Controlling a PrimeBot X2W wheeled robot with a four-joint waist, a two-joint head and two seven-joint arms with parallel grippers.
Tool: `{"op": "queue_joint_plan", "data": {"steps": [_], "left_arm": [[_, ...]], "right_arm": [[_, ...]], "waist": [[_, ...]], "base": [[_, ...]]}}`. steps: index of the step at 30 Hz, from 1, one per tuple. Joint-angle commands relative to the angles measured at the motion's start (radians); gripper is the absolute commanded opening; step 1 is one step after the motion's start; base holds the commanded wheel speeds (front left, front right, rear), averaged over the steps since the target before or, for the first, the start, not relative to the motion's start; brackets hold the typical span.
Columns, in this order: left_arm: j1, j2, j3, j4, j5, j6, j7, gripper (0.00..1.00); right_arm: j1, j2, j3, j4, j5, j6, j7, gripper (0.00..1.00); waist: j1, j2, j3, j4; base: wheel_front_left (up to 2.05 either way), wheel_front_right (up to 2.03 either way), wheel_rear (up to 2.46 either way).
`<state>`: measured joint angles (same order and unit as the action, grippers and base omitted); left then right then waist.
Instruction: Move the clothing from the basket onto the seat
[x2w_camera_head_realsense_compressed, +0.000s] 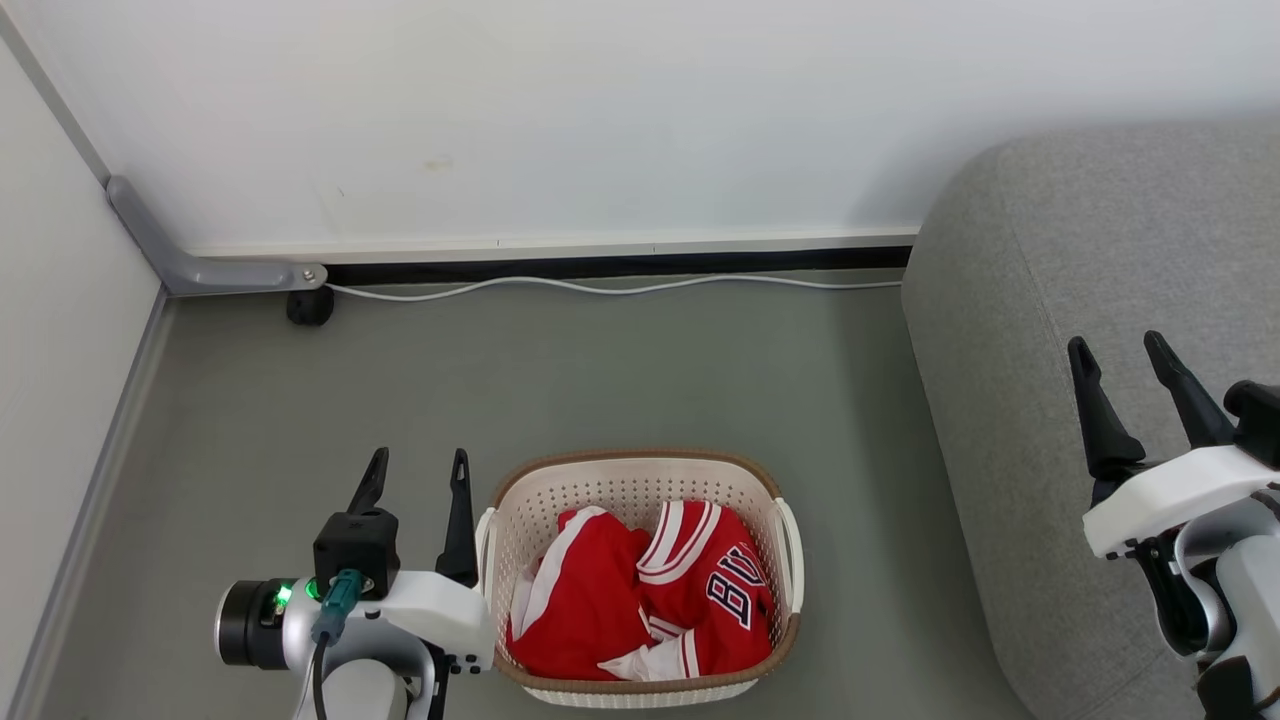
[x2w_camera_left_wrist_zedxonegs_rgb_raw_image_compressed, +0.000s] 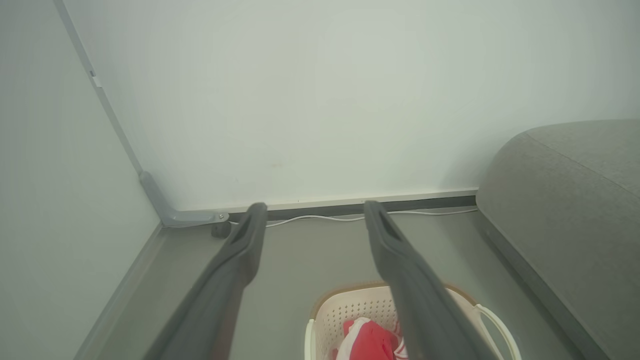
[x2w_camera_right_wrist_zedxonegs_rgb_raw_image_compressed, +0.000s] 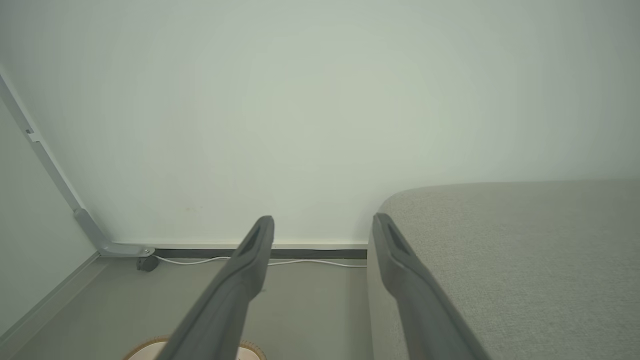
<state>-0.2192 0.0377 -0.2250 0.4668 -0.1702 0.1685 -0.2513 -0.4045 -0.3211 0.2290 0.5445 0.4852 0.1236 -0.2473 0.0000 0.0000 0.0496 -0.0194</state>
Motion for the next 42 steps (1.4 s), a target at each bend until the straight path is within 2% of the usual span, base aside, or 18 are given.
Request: {"op": "queue_joint_plan", "data": {"steps": [1,7,21,22,34,37,42], "left_arm": [[-0.052,0.013,0.023,-0.028,-0.009,0.015,-0.010,1.00],[-0.066,0.013,-0.026,-0.045,-0.032,0.052,-0.010,1.00],[-0.151,0.013,-0.197,-0.090,-0.110,0.189,-0.010,1.00],[-0.151,0.013,-0.197,-0.090,-0.110,0.189,-0.010,1.00],[-0.274,0.013,-0.364,-0.111,-0.198,0.306,-0.010,1.00],[-0.314,0.013,-0.406,-0.100,-0.219,0.320,-0.010,1.00],[-0.386,0.013,-0.455,-0.072,-0.270,0.310,-0.010,1.00]], "right_arm": [[-0.018,-0.017,0.007,-0.035,0.001,0.007,-0.015,1.00],[-0.019,-0.035,-0.003,-0.093,0.020,0.007,-0.015,1.00],[-0.038,-0.100,-0.036,-0.263,0.087,0.007,-0.015,1.00],[-0.038,-0.100,-0.036,-0.263,0.087,0.007,-0.015,1.00],[-0.081,-0.159,-0.046,-0.408,0.135,0.007,-0.015,1.00],[-0.096,-0.174,-0.045,-0.444,0.143,0.007,-0.015,1.00],[-0.118,-0.199,-0.043,-0.496,0.153,0.007,-0.015,1.00]], "waist": [[0.0000,0.0000,0.015,-0.002],[0.0000,0.0000,0.079,-0.005],[0.0000,0.0000,0.300,-0.006],[0.0000,0.0000,0.300,-0.006],[0.0000,0.0000,0.525,0.000],[0.0000,0.0000,0.577,0.001],[0.0000,0.0000,0.653,-0.004]], "base": [[0.00,0.00,0.00],[0.00,0.00,0.00],[0.00,0.00,0.00],[0.00,0.00,0.00],[0.00,0.00,0.00],[0.00,0.00,0.00],[0.00,0.00,0.00]]}}
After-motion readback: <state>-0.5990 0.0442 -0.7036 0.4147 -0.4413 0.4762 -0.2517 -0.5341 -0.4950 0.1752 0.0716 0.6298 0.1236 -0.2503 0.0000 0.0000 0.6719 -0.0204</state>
